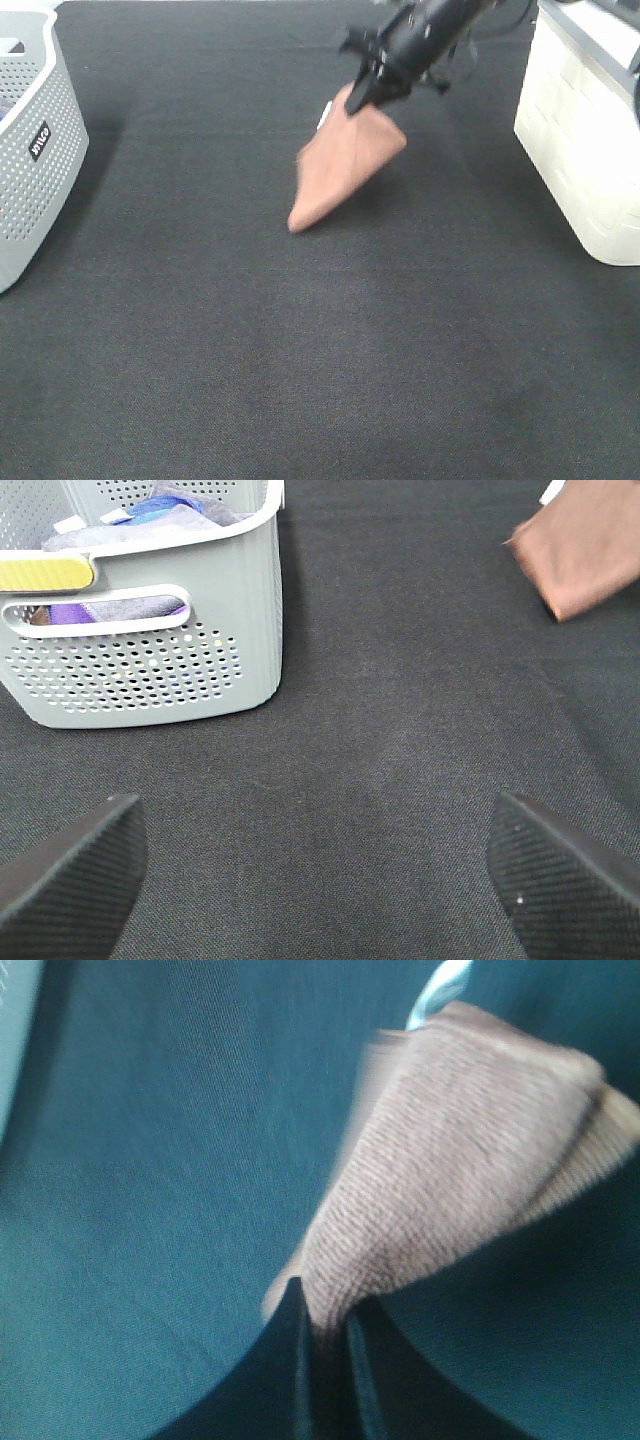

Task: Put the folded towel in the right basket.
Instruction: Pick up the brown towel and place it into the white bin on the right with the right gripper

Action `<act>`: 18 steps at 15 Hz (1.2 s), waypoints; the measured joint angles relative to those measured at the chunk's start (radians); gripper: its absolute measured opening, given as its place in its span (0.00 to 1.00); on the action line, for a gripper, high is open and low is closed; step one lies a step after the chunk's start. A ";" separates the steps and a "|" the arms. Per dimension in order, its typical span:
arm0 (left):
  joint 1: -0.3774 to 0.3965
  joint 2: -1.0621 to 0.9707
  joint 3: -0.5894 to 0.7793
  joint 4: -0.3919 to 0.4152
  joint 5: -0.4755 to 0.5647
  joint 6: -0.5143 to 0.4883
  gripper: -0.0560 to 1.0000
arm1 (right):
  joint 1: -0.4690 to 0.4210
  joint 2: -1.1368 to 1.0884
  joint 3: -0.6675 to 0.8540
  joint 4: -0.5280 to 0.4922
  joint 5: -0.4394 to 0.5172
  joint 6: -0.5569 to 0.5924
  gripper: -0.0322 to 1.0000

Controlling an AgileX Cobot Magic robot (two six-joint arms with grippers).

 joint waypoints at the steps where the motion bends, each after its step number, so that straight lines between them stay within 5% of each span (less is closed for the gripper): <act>1: 0.000 0.000 0.000 0.000 0.000 0.000 0.88 | 0.000 -0.031 -0.008 -0.044 0.002 0.019 0.05; 2: 0.000 0.000 0.000 0.000 0.000 0.000 0.88 | 0.000 -0.031 -0.008 -0.044 0.002 0.019 0.05; 5: 0.000 0.000 0.000 0.000 0.000 0.000 0.88 | 0.001 -0.168 -0.011 -0.250 0.007 0.065 0.05; 8: 0.000 0.000 0.000 0.000 0.000 0.000 0.88 | -0.027 -0.288 -0.011 -0.302 0.009 0.077 0.05; 18: 0.000 0.000 0.000 0.000 0.000 0.000 0.88 | -0.407 -0.437 0.002 -0.307 0.009 0.092 0.05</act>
